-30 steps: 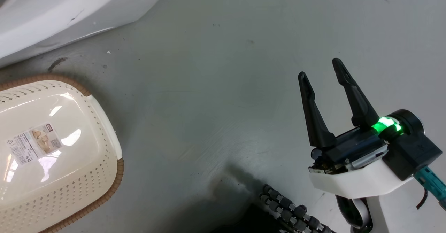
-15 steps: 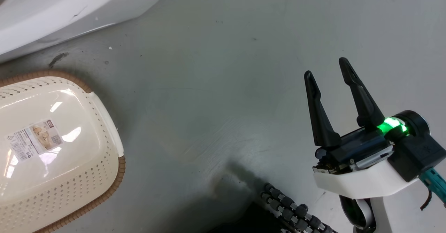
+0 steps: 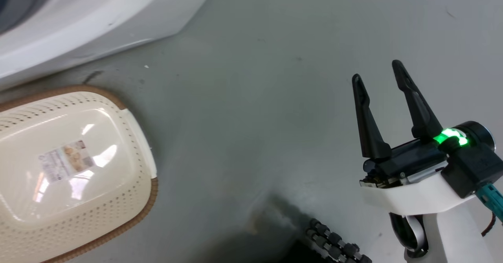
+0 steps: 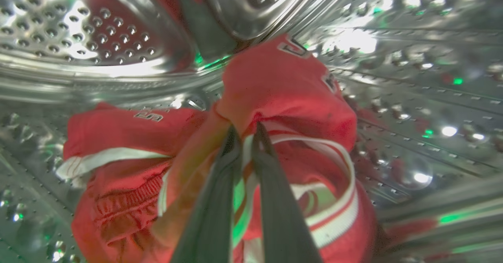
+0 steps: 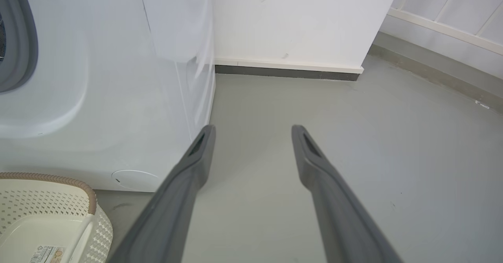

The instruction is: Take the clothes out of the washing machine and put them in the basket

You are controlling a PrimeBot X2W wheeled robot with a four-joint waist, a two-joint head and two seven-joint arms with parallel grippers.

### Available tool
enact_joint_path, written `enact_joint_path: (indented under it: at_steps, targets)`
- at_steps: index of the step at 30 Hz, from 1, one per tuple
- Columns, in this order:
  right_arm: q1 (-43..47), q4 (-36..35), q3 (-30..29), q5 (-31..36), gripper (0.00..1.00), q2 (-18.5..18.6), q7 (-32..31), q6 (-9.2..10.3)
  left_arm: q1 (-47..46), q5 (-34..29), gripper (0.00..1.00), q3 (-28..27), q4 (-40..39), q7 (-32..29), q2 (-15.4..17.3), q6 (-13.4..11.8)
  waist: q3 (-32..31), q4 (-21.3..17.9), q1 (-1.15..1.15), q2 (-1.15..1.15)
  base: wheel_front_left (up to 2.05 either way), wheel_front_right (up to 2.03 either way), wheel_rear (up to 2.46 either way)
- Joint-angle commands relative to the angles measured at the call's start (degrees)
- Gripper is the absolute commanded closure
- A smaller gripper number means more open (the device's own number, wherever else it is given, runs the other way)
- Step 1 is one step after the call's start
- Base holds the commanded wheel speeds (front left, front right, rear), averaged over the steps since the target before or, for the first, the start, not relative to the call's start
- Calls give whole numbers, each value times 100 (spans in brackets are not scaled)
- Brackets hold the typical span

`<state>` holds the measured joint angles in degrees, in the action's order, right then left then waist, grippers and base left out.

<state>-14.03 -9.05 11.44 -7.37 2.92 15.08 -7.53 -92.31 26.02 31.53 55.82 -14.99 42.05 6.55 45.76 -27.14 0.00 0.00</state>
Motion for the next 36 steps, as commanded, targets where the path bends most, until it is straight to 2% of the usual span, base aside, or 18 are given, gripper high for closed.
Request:
enact_joint_path:
  at_steps: [1,14,21,24,32,36]
  targets:
    - [21,48,-101,76,0,-7,13,7,310,56,100,31,96,419,-150,7,-323,292,0,0,0,0,0]
    - [287,369,-530,606,0,-5,14,7,2119,457,100,98,454,2442,-1182,48,-1790,1132,0,0,0,0,0]
    - [543,531,-665,826,0,-5,14,8,3028,600,100,64,303,2970,-1506,41,-2580,1425,0,0,0,0,0]
    - [646,569,-832,849,0,-5,14,8,3446,656,100,-108,-33,3021,-1614,-89,-2875,1550,0,0,0,0,0]
    - [902,674,-1126,935,0,-6,14,7,4928,231,100,-827,-2053,3032,-1709,-523,-3556,1838,0,0,0,0,0]
    - [1009,726,-1334,920,0,-7,14,7,5669,-17,100,-1037,-2880,3028,-1783,-616,-3829,1973,0,0,0,0,0]
